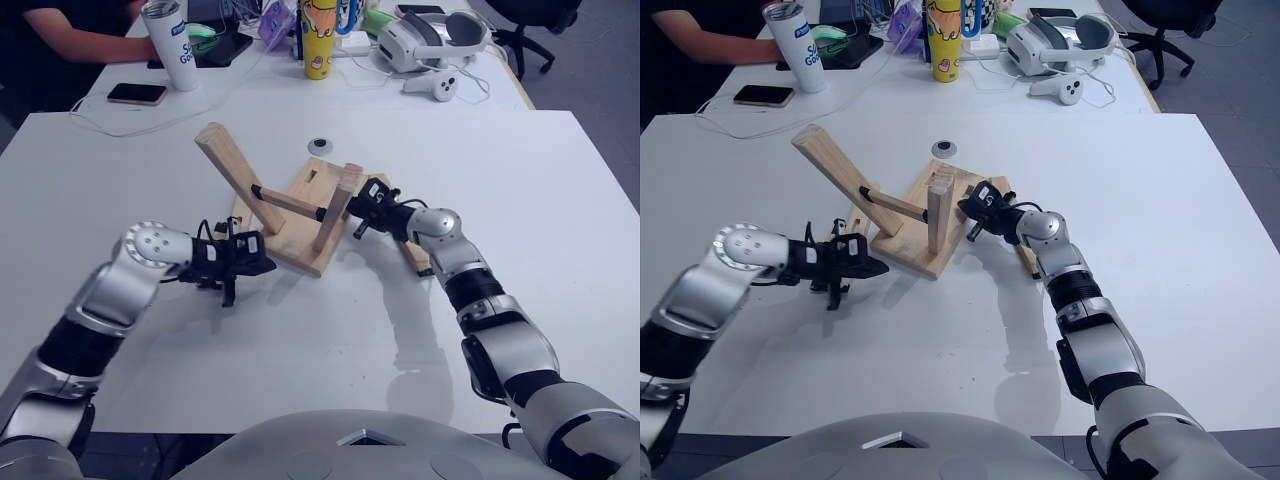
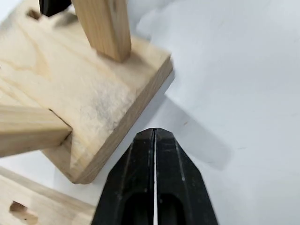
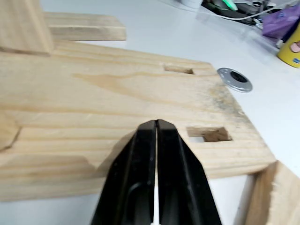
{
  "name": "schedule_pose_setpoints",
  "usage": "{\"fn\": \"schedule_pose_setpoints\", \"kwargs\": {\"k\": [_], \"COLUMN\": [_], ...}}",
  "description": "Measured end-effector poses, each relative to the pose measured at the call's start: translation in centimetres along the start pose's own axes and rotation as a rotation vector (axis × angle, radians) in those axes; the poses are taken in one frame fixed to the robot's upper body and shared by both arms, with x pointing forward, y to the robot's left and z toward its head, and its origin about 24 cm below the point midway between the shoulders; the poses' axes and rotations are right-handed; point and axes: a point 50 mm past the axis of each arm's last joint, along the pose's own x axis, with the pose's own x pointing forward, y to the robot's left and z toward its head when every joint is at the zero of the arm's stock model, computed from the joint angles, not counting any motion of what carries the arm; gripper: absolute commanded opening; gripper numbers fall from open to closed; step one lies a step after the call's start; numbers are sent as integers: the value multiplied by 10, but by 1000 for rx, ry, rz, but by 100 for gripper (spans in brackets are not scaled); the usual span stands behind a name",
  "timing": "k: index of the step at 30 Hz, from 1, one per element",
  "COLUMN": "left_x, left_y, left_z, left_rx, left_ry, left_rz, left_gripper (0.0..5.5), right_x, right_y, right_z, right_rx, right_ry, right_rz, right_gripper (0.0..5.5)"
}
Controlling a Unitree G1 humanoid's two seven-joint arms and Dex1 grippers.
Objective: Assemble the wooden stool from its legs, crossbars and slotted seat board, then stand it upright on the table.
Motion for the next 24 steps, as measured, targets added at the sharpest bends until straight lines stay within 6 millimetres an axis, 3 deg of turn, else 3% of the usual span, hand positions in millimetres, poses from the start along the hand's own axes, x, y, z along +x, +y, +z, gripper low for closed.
{"fn": "schedule_pose_setpoints", "kwargs": {"k": [8, 14, 17, 24], "left_x": [20, 16, 4, 6], "left_y": [-4, 23, 49, 53], "left_z": [-4, -1, 20, 21], "left_rx": [20, -9, 25, 5], "left_ry": [17, 13, -49, -42], "left_rz": [104, 275, 414, 449], "left_gripper": [2, 2, 2, 2], "right_x": [5, 14, 18, 31], "right_y": [20, 35, 45, 66], "right_z": [2, 10, 15, 21], "right_rx": [-87, -151, -159, -101], "right_ry": [3, 54, 56, -9], "right_rz": [111, 172, 200, 176], "right_gripper": [0, 0, 0, 0]}}
